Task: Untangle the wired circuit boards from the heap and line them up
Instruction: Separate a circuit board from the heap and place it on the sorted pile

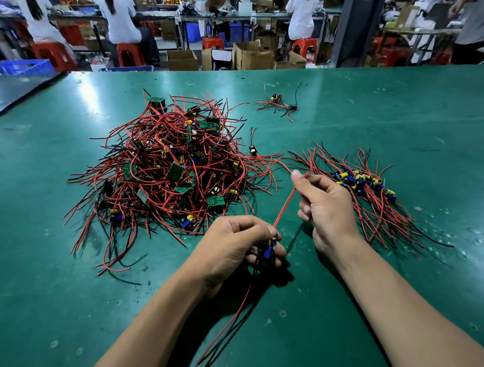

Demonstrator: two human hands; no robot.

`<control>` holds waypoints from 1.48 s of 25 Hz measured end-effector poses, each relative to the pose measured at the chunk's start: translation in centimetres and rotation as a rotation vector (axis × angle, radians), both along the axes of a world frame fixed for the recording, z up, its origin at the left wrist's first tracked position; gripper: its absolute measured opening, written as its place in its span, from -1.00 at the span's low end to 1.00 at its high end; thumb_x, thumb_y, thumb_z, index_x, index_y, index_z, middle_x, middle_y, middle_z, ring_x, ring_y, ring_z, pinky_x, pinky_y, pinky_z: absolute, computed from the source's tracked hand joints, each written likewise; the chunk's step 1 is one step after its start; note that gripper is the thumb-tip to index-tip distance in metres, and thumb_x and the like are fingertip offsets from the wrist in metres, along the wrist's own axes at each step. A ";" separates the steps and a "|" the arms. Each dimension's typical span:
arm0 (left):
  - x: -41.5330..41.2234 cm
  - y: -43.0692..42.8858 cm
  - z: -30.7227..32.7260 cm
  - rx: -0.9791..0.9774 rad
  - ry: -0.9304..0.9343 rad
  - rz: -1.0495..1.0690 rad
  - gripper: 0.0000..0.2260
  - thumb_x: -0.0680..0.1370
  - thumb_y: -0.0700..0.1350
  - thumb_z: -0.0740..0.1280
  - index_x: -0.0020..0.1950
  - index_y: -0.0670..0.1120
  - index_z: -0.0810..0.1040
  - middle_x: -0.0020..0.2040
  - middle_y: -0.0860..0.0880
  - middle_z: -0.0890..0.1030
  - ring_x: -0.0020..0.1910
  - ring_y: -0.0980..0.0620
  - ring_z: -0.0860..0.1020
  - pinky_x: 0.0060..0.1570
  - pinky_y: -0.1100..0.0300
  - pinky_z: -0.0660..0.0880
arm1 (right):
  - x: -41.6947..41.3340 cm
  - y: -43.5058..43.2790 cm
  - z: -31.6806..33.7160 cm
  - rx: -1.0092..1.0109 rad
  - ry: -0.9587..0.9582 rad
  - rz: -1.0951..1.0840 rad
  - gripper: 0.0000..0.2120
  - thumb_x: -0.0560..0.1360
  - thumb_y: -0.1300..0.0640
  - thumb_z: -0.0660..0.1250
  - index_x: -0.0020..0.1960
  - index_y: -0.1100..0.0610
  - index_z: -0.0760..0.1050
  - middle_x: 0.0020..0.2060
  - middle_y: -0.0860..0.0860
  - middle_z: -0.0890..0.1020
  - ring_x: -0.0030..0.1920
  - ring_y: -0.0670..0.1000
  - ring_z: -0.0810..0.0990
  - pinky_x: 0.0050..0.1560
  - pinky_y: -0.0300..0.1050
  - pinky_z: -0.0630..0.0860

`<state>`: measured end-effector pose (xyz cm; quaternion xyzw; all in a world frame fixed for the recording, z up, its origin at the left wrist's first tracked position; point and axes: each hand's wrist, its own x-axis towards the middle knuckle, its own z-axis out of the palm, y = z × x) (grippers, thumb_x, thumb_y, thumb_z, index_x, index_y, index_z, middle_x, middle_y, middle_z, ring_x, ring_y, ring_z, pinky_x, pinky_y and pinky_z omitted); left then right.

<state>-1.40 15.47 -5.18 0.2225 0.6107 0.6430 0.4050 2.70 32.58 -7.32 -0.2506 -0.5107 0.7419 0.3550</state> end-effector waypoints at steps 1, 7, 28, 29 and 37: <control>0.0 0.0 0.0 0.000 0.001 0.004 -0.91 0.55 -0.28 0.33 -0.13 -0.24 0.59 -0.30 -0.19 0.67 -0.39 -0.05 0.62 -0.27 0.18 0.58 | 0.1 0.0 0.2 -0.036 0.012 0.023 -0.75 0.54 0.16 0.43 -0.27 0.12 0.44 -0.46 -0.04 0.43 -0.60 -0.13 0.22 -0.58 -0.30 0.16; 0.0 0.0 -0.2 0.009 0.007 0.015 -0.91 0.55 -0.28 0.32 -0.13 -0.26 0.58 -0.31 -0.19 0.65 -0.40 -0.07 0.61 -0.30 0.19 0.56 | 0.8 0.4 2.2 -0.609 0.057 0.268 -0.70 0.53 0.11 0.35 -0.36 0.16 0.47 -0.54 -0.08 0.26 -0.67 -0.15 0.19 -0.67 -0.31 0.13; -0.2 0.0 -0.9 0.034 0.052 0.023 -0.87 0.54 -0.28 0.34 -0.18 -0.21 0.63 -0.31 -0.18 0.66 -0.41 -0.04 0.60 -0.33 0.20 0.54 | 0.6 -1.3 0.6 0.003 -0.238 0.324 -0.65 0.61 -0.03 0.32 -0.16 0.22 0.64 -0.55 -0.10 0.50 -0.59 -0.14 0.25 -0.60 -0.31 0.20; -0.1 0.0 -0.9 0.029 0.059 0.006 -0.89 0.54 -0.28 0.34 -0.16 -0.23 0.62 -0.32 -0.18 0.66 -0.41 -0.04 0.60 -0.32 0.20 0.53 | 0.5 -1.0 0.7 -0.040 -0.210 0.281 -0.66 0.62 -0.01 0.30 -0.12 0.25 0.62 -0.53 -0.13 0.54 -0.59 -0.16 0.25 -0.62 -0.33 0.19; -0.2 0.1 -1.2 0.018 0.081 -0.023 -0.87 0.55 -0.29 0.32 -0.18 -0.23 0.62 -0.33 -0.19 0.66 -0.41 -0.06 0.60 -0.34 0.22 0.55 | 0.5 -0.1 1.5 -0.611 0.022 0.315 -0.52 0.65 0.01 0.23 -0.40 0.19 0.51 -0.48 0.00 0.37 -0.65 -0.14 0.20 -0.70 -0.31 0.14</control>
